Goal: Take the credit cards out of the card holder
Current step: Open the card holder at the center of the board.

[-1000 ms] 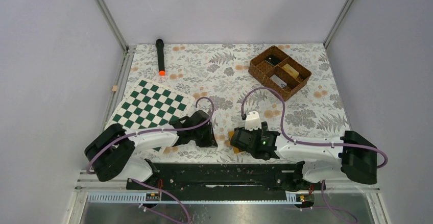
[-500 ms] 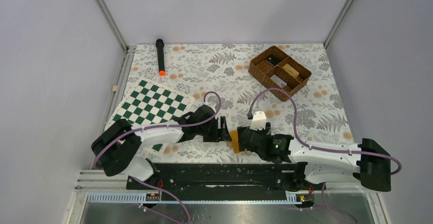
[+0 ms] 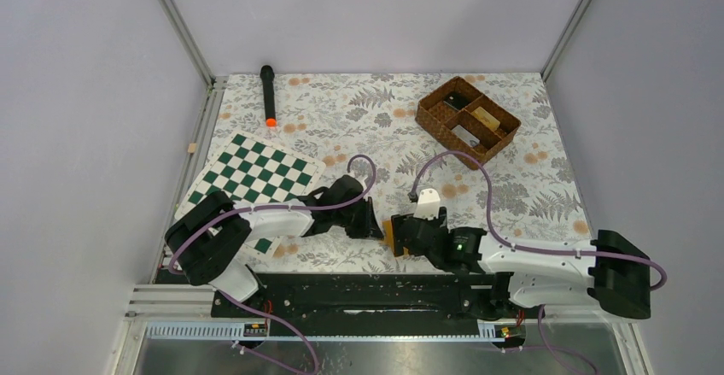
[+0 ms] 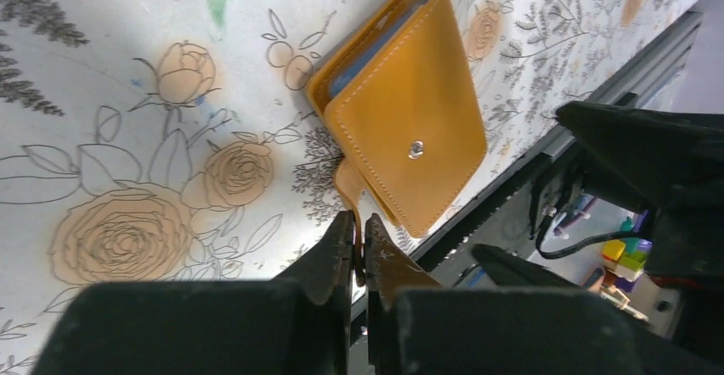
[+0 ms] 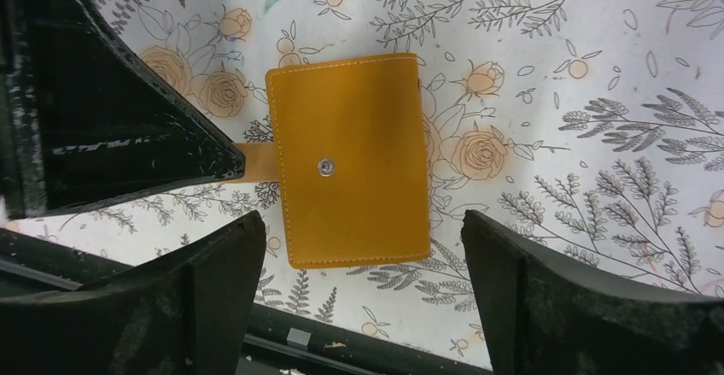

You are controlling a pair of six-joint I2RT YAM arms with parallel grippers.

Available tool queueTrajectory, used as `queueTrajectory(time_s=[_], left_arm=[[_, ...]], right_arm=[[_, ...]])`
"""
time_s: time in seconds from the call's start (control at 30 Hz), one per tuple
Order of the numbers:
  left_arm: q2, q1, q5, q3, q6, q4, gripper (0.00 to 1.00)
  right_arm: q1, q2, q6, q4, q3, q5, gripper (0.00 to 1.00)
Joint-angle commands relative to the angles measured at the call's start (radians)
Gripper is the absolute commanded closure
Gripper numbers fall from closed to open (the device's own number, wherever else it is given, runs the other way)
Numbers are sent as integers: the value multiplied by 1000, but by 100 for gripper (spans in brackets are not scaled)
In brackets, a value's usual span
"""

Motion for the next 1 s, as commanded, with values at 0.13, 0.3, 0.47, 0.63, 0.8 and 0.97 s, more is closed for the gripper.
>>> queueTrajectory(time_s=[0.13, 0.3, 0.47, 0.63, 0.8, 0.97], left_arm=[[-29, 1, 95, -48, -65, 161, 100], [-44, 2, 80, -50, -58, 133, 100], [-40, 2, 78, -52, -60, 133, 100], [-50, 2, 68, -54, -52, 119, 100], [-51, 2, 66, -53, -47, 108, 100], [-55, 1, 37, -47, -24, 58, 100]], right_arm=[[9, 170, -20, 47, 76, 41, 2], [26, 248, -23, 38, 108, 61, 1], [51, 306, -34, 37, 127, 78, 1], [71, 339, -17, -5, 136, 132, 0], [72, 376, -3, -35, 145, 157, 3], [73, 354, 16, -90, 155, 187, 9]])
